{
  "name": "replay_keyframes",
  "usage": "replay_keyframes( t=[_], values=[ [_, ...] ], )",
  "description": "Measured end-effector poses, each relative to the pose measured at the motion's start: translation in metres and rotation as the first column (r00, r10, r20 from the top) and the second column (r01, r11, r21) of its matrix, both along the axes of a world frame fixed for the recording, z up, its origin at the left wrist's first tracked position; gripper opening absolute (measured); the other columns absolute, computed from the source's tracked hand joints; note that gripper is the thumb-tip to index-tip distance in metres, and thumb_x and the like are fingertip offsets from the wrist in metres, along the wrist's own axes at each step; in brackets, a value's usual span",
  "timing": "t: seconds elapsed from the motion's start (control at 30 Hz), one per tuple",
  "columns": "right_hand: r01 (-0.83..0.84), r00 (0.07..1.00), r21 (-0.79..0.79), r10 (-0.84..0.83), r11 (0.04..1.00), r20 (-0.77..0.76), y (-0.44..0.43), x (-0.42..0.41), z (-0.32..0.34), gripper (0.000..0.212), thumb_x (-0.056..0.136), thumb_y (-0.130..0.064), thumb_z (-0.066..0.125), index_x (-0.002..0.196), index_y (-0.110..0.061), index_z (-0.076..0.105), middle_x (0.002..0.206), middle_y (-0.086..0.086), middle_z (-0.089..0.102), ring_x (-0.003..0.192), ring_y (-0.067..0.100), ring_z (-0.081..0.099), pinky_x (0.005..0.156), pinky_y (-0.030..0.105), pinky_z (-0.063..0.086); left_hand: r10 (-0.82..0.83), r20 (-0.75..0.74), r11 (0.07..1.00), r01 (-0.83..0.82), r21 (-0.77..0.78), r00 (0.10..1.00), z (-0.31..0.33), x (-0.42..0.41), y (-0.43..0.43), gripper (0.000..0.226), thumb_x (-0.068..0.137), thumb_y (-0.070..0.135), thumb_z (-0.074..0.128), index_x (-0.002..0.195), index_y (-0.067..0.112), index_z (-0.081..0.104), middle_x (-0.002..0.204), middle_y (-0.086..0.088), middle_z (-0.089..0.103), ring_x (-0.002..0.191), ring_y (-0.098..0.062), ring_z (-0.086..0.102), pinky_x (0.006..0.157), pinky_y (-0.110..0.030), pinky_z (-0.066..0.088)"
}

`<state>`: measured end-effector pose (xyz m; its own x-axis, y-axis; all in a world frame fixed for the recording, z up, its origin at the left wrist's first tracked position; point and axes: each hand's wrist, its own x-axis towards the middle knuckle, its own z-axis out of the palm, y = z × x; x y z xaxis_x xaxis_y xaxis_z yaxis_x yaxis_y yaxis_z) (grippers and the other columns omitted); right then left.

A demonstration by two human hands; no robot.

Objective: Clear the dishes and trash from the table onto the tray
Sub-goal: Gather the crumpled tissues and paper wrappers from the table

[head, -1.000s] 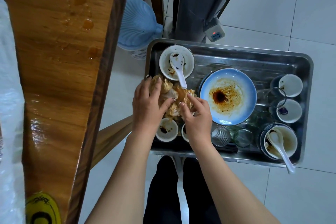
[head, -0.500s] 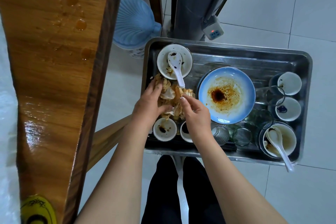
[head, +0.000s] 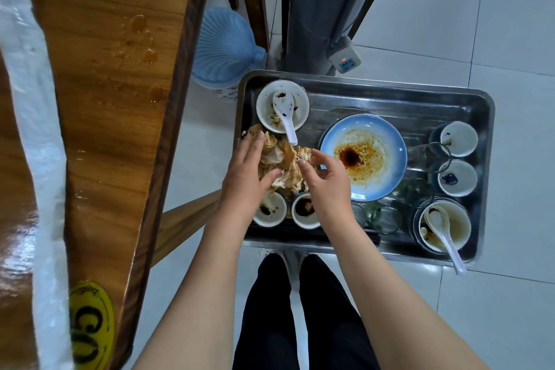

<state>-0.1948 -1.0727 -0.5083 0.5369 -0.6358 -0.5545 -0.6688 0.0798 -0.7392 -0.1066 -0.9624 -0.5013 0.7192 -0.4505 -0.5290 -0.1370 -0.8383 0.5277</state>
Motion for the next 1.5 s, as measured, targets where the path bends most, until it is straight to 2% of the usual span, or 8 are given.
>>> replay_keyframes(
  t=[0.1,0.23,0.37,0.5,0.67,0.97,1.2,1.5],
  values=[
    [-0.002,1.0,0.034,0.002,0.999,0.004,-0.009,-0.001,0.017,0.046,0.089,-0.034,0.064,0.131,-0.018,0.054,0.122,-0.001,0.055,0.096,0.007,0.053,0.086,0.024,0.045,0.056,-0.028,0.998,-0.056,-0.003,0.998,0.02,-0.001,-0.003,0.072,0.093,0.03,0.059,0.152,0.024,0.018,0.16,0.003,0.011,0.147,-0.016,0.011,0.115,-0.036,0.022],
    [0.048,0.99,0.277,-0.082,0.96,0.113,-0.018,0.002,0.06,0.052,0.087,-0.029,0.067,0.135,-0.021,0.05,0.124,-0.002,0.059,0.11,0.014,0.059,0.093,0.033,0.051,0.186,-0.076,0.975,-0.193,-0.108,0.98,0.063,-0.007,-0.012,0.062,0.094,0.028,0.057,0.149,0.025,0.029,0.155,0.002,0.028,0.142,-0.017,0.027,0.111,-0.032,0.029],
    [-0.044,0.979,0.281,-0.014,0.959,0.202,-0.022,0.005,0.101,0.05,0.091,-0.028,0.062,0.138,-0.021,0.046,0.123,-0.004,0.06,0.112,0.012,0.058,0.095,0.033,0.051,0.305,-0.201,0.923,-0.341,-0.177,0.931,0.109,-0.011,-0.021,0.058,0.095,0.028,0.057,0.147,0.032,0.033,0.151,0.001,0.036,0.138,-0.019,0.034,0.106,-0.032,0.034],
    [-0.054,0.962,0.319,-0.036,0.946,0.27,-0.024,0.011,0.14,0.049,0.092,-0.028,0.062,0.137,-0.027,0.043,0.119,-0.009,0.059,0.113,0.012,0.058,0.092,0.03,0.051,0.174,-0.063,0.955,-0.184,-0.232,0.983,0.163,-0.016,-0.029,0.055,0.095,0.019,0.057,0.146,0.024,0.036,0.149,0.002,0.037,0.135,-0.015,0.036,0.106,-0.026,0.032],
    [-0.036,0.936,0.412,-0.114,0.911,0.333,-0.025,0.024,0.199,0.063,0.092,-0.03,0.061,0.147,-0.023,0.031,0.124,-0.007,0.058,0.116,0.018,0.057,0.102,0.046,0.045,0.323,-0.103,0.836,-0.334,-0.435,0.941,0.235,-0.024,-0.033,0.051,0.095,0.018,0.057,0.143,0.022,0.039,0.146,0.004,0.04,0.128,-0.002,0.039,0.096,-0.01,0.037],
    [-0.342,0.856,0.239,0.196,0.909,0.479,0.023,0.074,0.335,0.064,0.095,-0.036,0.055,0.149,-0.023,0.025,0.119,-0.007,0.056,0.119,0.018,0.053,0.106,0.043,0.042,0.607,-0.146,0.566,-0.554,-0.61,0.781,0.365,-0.005,0.04,0.051,0.095,0.026,0.056,0.143,0.027,0.038,0.136,0.008,0.049,0.12,-0.006,0.046,0.09,-0.019,0.038],
    [-0.468,0.796,0.167,0.332,0.868,0.506,0.117,0.093,0.409,0.055,0.096,-0.038,0.053,0.145,-0.024,0.034,0.135,-0.001,0.051,0.122,0.018,0.05,0.101,0.037,0.045,0.748,-0.104,0.398,-0.569,-0.719,0.655,0.423,0.0,0.147,0.038,0.095,0.024,0.057,0.132,0.03,0.047,0.122,0.012,0.055,0.107,-0.002,0.052,0.072,-0.007,0.041],
    [-0.501,0.773,0.116,0.383,0.858,0.506,0.276,0.105,0.451,0.052,0.094,-0.041,0.055,0.14,-0.022,0.041,0.138,0.0,0.048,0.122,0.018,0.048,0.101,0.032,0.044,0.798,-0.15,0.321,-0.623,-0.713,0.584,0.459,0.002,0.315,0.036,0.096,0.025,0.056,0.131,0.023,0.049,0.124,0.005,0.056,0.116,-0.014,0.052,0.097,-0.028,0.045]
  ],
)
